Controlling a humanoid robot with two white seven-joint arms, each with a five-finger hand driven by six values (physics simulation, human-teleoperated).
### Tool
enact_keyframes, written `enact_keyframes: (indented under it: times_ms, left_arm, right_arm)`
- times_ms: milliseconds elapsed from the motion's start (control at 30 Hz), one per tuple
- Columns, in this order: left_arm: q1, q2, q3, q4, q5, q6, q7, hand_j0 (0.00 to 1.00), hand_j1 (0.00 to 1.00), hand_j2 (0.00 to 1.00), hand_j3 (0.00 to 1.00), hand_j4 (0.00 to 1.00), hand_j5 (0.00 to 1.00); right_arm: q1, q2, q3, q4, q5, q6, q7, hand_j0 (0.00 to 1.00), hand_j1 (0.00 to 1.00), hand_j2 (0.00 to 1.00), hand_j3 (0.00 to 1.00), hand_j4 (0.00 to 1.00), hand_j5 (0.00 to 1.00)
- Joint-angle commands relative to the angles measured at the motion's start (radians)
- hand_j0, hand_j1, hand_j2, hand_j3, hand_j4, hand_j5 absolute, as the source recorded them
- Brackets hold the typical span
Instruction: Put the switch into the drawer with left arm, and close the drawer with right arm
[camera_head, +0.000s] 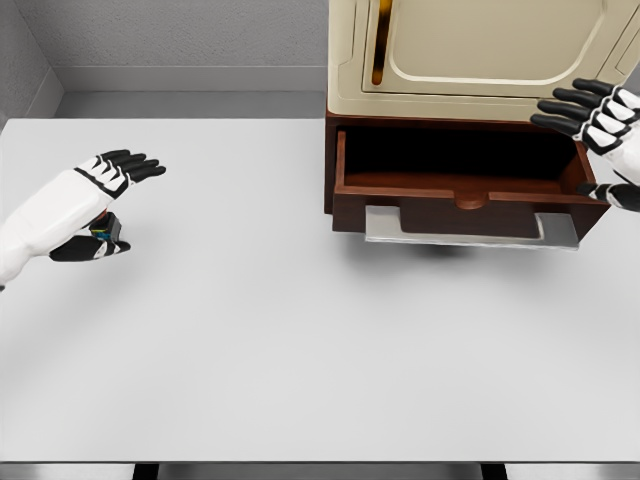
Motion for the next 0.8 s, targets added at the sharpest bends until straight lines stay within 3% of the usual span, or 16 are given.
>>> enact_keyframes:
  times_ms: [0, 133, 233, 367, 400, 533, 567, 633, 767]
  left_arm:
    - [0.000, 0.002, 0.000, -0.001, 0.011, 0.001, 0.001, 1.00, 1.00, 1.00, 1.00, 1.00, 1.00]
    - [0.006, 0.005, -0.003, -0.001, 0.053, 0.001, 0.001, 1.00, 1.00, 1.00, 1.00, 1.00, 1.00]
    - [0.057, 0.016, -0.007, -0.008, 0.312, 0.001, 0.000, 1.00, 1.00, 1.00, 1.00, 1.00, 1.00]
    - [0.055, 0.005, 0.028, -0.009, 0.476, 0.001, 0.009, 1.00, 1.00, 1.00, 1.00, 1.00, 1.00]
    - [0.052, 0.013, 0.026, -0.003, 0.568, 0.001, 0.009, 1.00, 1.00, 1.00, 1.00, 1.00, 1.00]
    - [0.028, -0.011, -0.012, 0.006, 0.619, 0.034, 0.004, 1.00, 1.00, 1.00, 1.00, 1.00, 1.00]
    - [0.020, -0.024, -0.023, 0.002, 0.617, 0.089, 0.003, 0.99, 0.99, 0.99, 0.99, 0.99, 0.99]
    - [0.020, -0.070, -0.035, -0.004, 0.706, 0.203, 0.003, 0.99, 0.99, 0.99, 0.99, 0.99, 0.99]
    - [0.011, -0.081, -0.035, -0.001, 0.719, 0.397, 0.003, 1.00, 1.00, 1.00, 1.00, 1.00, 1.00]
  right_arm:
    - [0.000, -0.003, 0.002, -0.004, -0.005, -0.001, -0.001, 1.00, 1.00, 1.00, 1.00, 1.00, 1.00]
    - [-0.003, -0.010, 0.002, -0.002, -0.005, -0.001, 0.001, 1.00, 1.00, 1.00, 1.00, 1.00, 1.00]
    - [-0.006, -0.017, 0.002, 0.001, -0.005, -0.001, -0.001, 1.00, 1.00, 1.00, 1.00, 1.00, 1.00]
    - [-0.011, -0.021, 0.000, 0.007, -0.005, -0.001, -0.001, 1.00, 1.00, 1.00, 1.00, 1.00, 1.00]
    - [-0.012, -0.021, -0.004, 0.007, -0.005, -0.001, -0.001, 1.00, 1.00, 1.00, 1.00, 1.00, 1.00]
    - [-0.011, -0.021, -0.004, 0.007, -0.006, -0.001, -0.001, 1.00, 1.00, 1.00, 1.00, 1.00, 1.00]
    - [-0.008, -0.021, -0.004, 0.005, -0.006, -0.001, -0.001, 1.00, 1.00, 1.00, 1.00, 1.00, 1.00]
    - [-0.003, -0.023, -0.004, 0.005, -0.013, -0.001, -0.002, 1.00, 1.00, 1.00, 1.00, 1.00, 1.00]
    - [0.002, -0.021, 0.000, 0.001, -0.013, -0.001, -0.001, 1.00, 1.00, 1.00, 1.00, 1.00, 1.00]
